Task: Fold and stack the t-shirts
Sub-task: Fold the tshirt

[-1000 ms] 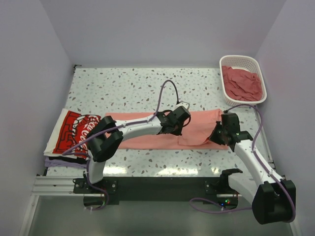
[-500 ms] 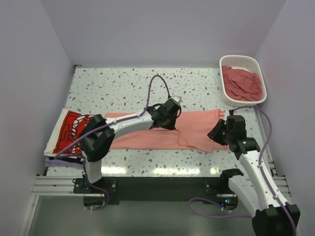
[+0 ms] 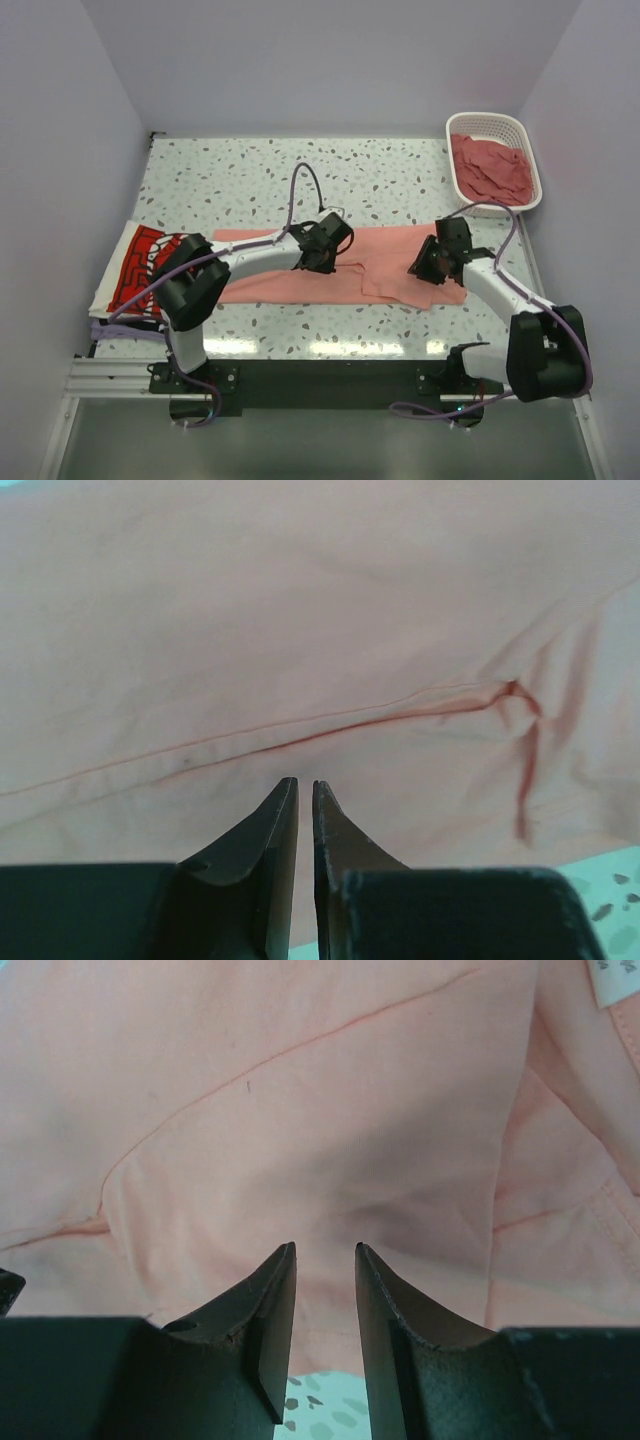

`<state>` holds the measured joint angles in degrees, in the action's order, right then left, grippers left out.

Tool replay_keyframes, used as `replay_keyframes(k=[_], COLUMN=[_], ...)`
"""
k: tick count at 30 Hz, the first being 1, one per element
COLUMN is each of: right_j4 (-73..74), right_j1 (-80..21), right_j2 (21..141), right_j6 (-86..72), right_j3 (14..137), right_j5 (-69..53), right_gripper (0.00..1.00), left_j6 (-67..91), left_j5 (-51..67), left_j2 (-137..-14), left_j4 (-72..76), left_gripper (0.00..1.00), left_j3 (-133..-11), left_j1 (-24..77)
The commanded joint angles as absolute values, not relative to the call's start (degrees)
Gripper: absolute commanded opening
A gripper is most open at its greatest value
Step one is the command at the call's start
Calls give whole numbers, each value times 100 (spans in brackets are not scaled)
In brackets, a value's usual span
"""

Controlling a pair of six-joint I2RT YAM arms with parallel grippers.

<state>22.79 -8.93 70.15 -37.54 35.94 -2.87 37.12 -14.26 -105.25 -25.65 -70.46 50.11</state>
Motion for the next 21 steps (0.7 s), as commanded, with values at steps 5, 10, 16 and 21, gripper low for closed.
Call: replay_keyframes(k=[5, 10, 16, 21], right_j4=[1302, 1117, 1370, 1766], right_j1=[-1256, -1345, -1354, -1380], right_j2=[7927, 8612, 9386, 10351], right_j6=[-3999, -3990, -3745, -3358], right_j3=[3647, 3814, 4682, 5711], right_j5=[88, 158, 141, 202], right_gripper=[34, 34, 34, 34], left_j6=[4025, 4113, 4455, 5096], left_j5=[-2284, -2224, -2162, -1934], left_j2=[-10380, -10310, -10160, -10160], left_j4=[-2856, -2725, -2716, -2655], left_gripper=[16, 15, 15, 14], left_j3=[-6479, -6092, -5810, -5687], left_j1=[4957, 4992, 5317, 5799])
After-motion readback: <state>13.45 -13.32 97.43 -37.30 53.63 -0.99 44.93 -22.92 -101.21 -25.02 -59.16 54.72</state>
